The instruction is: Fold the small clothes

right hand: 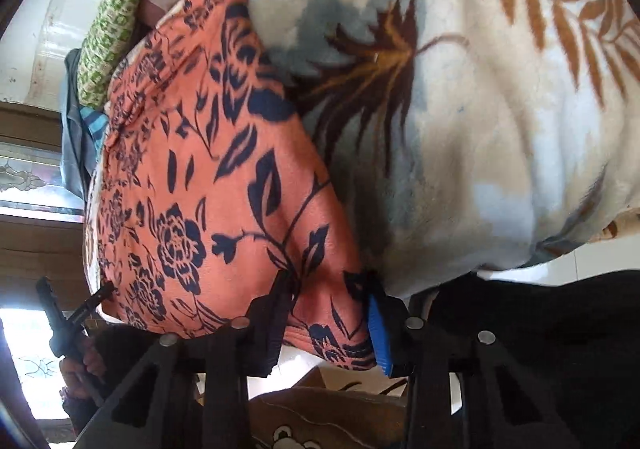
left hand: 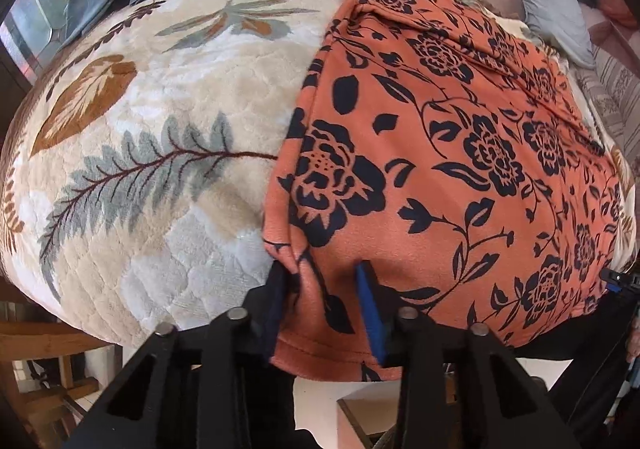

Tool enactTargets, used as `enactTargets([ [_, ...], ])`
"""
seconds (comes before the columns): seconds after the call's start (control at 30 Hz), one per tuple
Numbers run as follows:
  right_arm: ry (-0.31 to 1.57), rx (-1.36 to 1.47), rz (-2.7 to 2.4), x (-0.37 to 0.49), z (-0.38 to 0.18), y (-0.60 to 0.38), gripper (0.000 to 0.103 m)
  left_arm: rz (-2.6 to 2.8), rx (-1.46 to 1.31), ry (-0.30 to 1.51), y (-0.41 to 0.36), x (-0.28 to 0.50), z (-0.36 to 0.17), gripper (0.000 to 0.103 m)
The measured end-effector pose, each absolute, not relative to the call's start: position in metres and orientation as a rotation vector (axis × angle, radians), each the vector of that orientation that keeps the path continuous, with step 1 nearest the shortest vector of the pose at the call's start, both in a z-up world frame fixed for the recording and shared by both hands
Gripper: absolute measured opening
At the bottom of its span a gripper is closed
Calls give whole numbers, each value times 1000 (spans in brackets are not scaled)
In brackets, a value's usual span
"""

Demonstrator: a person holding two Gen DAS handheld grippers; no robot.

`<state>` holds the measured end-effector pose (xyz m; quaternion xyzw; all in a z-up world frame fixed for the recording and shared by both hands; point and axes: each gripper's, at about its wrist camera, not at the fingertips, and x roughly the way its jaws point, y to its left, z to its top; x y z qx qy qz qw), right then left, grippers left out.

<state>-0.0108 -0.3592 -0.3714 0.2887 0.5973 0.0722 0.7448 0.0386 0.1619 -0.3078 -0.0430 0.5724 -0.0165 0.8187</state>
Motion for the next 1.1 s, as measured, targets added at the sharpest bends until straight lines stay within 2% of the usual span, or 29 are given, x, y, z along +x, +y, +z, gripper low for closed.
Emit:
enactTargets([
  [0.07, 1297, 638, 132, -12, -369, -369, 43, -44, -107, 1219, 165, 39, -308, 33],
  [0.1, 1311, 663, 148, -12, -372, -372, 61, -49, -108, 1222, 165, 40, -308, 33],
  [0.13, 1335, 689, 162, -11, -376, -373, 69, -56, -108, 1226, 165, 40, -308, 43],
  [0.17, 1336, 685, 175, -11, -377, -371, 70, -77, -110, 1235, 162, 39, -310, 56],
  [0.2, 1331, 651, 186, -11, -376, -366, 70, -94, -101, 1239, 157, 38, -311, 60],
  [0.27, 1310, 622, 222, -12, -377, -353, 70, -86, -48, 1244, 147, 37, -312, 62],
  [0.3, 1309, 624, 229, -13, -379, -348, 64, -78, -30, 1244, 143, 37, -313, 62],
  [0.33, 1328, 618, 227, -13, -383, -342, 54, -66, -19, 1242, 142, 38, -313, 57],
  [0.37, 1351, 586, 218, -12, -385, -334, 42, -51, -8, 1240, 142, 38, -313, 45],
  [0.4, 1350, 554, 217, -12, -383, -329, 37, -45, -4, 1235, 142, 39, -312, 38],
  [0.43, 1349, 527, 226, -13, -378, -325, 31, -47, -10, 1230, 143, 40, -310, 24],
  [0.47, 1350, 502, 236, -14, -372, -321, 20, -48, -18, 1226, 148, 39, -307, 11],
  [0.5, 1350, 472, 243, -14, -366, -317, 10, -58, -33, 1224, 151, 41, -305, 10],
  [0.73, 1257, 519, 426, -12, -312, -302, 8, -168, -77, 1169, 162, 37, -278, 7],
  [1.1, 928, 801, 536, 33, -241, -339, 8, -282, -284, 1046, 180, 69, -215, 7],
])
